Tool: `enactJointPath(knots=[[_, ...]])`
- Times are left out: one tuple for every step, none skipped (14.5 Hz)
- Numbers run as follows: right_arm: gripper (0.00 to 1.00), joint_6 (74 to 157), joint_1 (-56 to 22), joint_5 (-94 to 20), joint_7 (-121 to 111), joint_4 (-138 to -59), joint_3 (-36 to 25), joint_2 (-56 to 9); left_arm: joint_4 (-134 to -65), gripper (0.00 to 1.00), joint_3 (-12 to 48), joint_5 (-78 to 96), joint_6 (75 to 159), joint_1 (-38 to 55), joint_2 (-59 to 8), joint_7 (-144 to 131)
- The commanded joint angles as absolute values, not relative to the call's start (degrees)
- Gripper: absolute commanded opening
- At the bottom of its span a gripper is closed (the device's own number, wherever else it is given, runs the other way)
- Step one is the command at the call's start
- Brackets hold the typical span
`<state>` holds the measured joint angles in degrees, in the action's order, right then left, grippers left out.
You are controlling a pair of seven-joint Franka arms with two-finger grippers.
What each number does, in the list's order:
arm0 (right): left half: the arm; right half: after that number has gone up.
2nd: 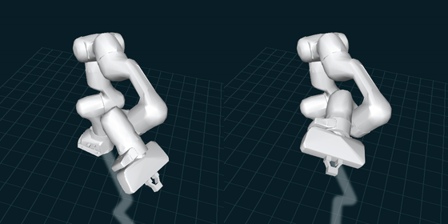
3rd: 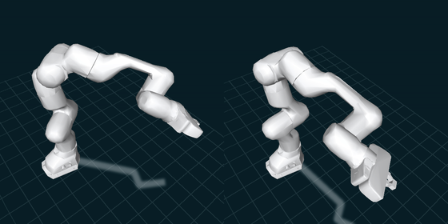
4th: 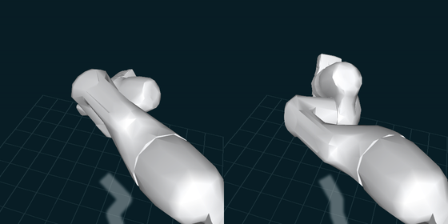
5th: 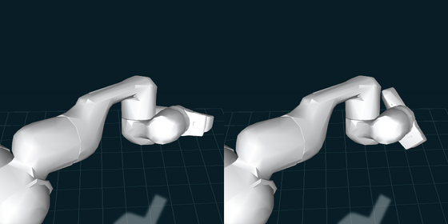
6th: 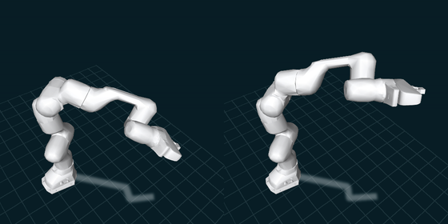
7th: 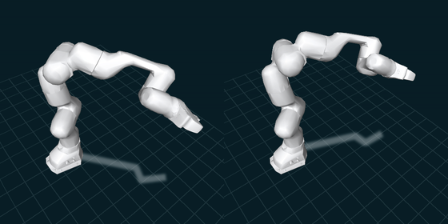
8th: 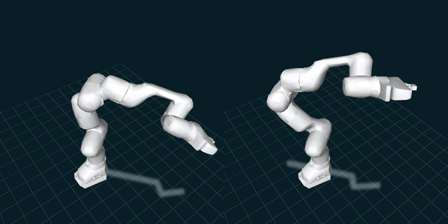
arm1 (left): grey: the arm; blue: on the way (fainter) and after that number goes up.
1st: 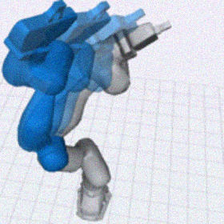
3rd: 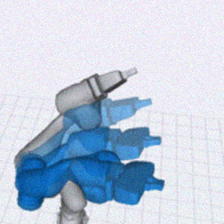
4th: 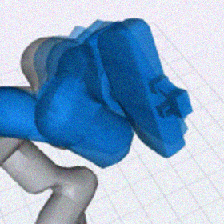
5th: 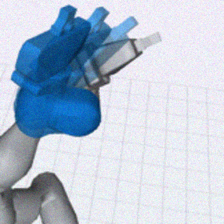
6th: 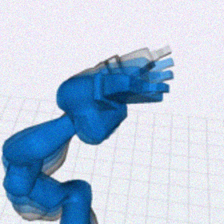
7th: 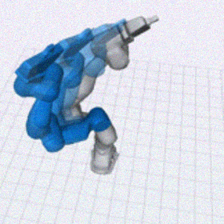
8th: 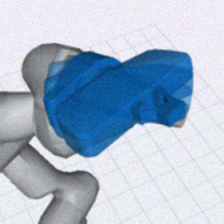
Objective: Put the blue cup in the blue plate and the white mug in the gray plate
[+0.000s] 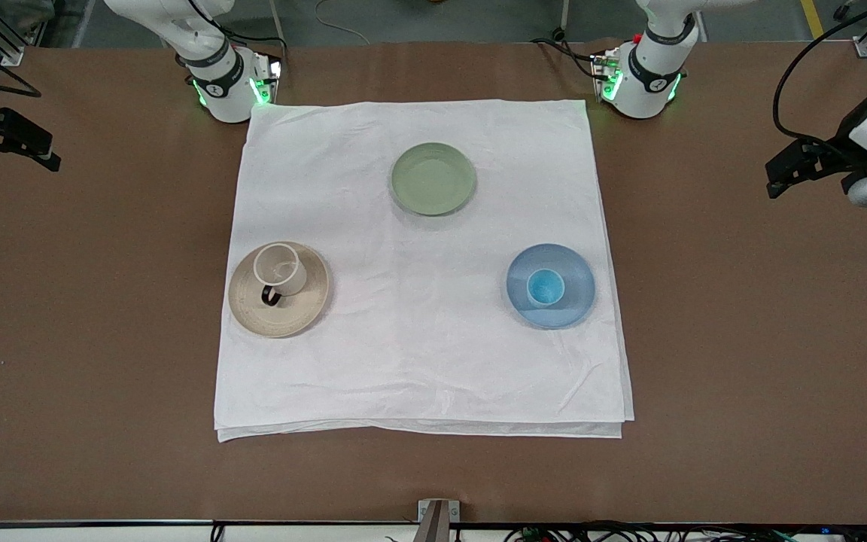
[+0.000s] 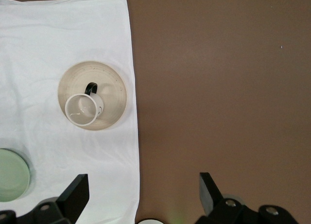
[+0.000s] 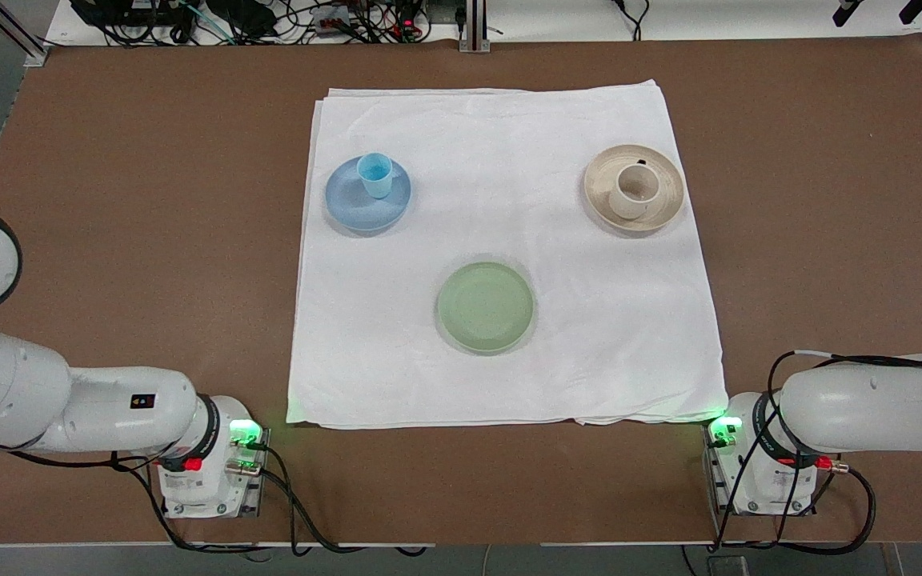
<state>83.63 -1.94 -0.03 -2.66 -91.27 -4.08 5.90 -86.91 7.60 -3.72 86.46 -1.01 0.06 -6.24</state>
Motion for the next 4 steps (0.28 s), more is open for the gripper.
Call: enactJointPath(knots=[[1.00,83.9,-1.4,-0.5,-2.7,-92.8,-3.3,7.7,-86.7,1.00,7.3,-0.8,86.4,-1.1,0.4,-3.7],[1.00,83.9,-1.3,-0.5,-2.7,-92.8,-3.3,7.7,-86.7,1.00,7.3,-0.7,86.4,-1.2,0.4,-3.1],[1.00,83.7,-1.3,-0.5,-2.7,-92.8,-3.3,7.7,-86.7,1.00,7.3,-0.7,86.4,-1.3,0.4,-2.6],[1.00,83.5,-1.4,-0.5,-2.7,-92.8,-3.3,7.7,-86.7,1.00,7.3,-0.6,86.4,-1.3,0.4,-2.6]])
